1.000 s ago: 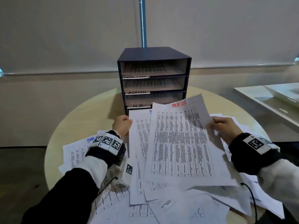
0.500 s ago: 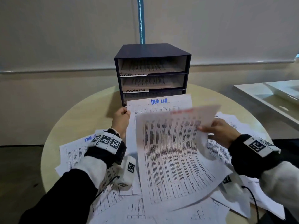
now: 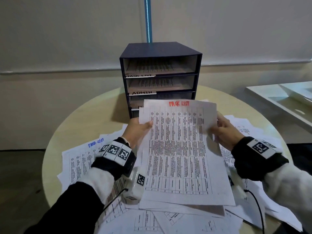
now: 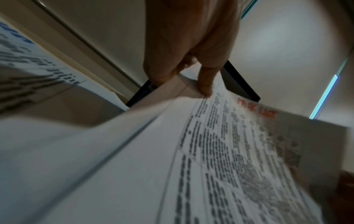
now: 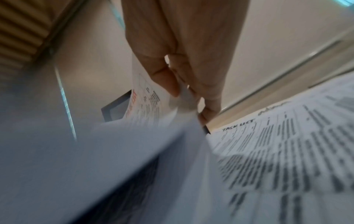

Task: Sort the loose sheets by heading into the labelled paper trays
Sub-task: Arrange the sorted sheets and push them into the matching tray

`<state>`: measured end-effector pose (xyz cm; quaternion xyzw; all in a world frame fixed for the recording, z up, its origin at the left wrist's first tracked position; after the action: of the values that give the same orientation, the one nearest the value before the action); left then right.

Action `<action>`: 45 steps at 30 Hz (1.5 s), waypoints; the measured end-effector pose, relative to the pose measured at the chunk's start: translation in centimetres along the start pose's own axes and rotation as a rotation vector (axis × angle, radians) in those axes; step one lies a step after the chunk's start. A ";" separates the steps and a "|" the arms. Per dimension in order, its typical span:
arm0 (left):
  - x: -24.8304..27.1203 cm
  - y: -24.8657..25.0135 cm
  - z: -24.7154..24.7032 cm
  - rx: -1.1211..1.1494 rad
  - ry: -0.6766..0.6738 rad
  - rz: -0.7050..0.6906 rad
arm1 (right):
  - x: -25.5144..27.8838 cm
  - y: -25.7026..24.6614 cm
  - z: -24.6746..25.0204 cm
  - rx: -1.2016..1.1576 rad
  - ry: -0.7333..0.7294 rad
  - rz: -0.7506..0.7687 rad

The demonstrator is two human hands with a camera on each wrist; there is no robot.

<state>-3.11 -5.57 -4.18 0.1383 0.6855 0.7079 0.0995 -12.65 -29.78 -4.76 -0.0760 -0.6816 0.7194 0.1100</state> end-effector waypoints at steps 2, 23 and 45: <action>-0.3 0.1 -0.1 -0.056 0.057 -0.023 | -0.4 0.0 0.3 0.116 -0.055 -0.048; -2.7 6.1 3.5 -0.309 0.510 -0.290 | -7.1 0.7 2.9 1.145 0.084 -0.144; 2.7 9.7 0.3 -0.015 0.087 -0.454 | -0.5 -14.1 -6.9 0.764 0.298 1.113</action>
<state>-5.12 -4.79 5.67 -0.0507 0.6973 0.6779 0.2274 -9.58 -22.65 8.84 -0.4684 -0.2175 0.8405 -0.1639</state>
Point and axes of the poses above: each hand's wrist, its own x-axis away from the middle knuckle, its own z-axis out of the back of the hand, y = z × x, the point moved 1 cm from there along -x, towards the middle knuckle, and after that the axes turned 2 degrees about -z, right-handed, at the moved point
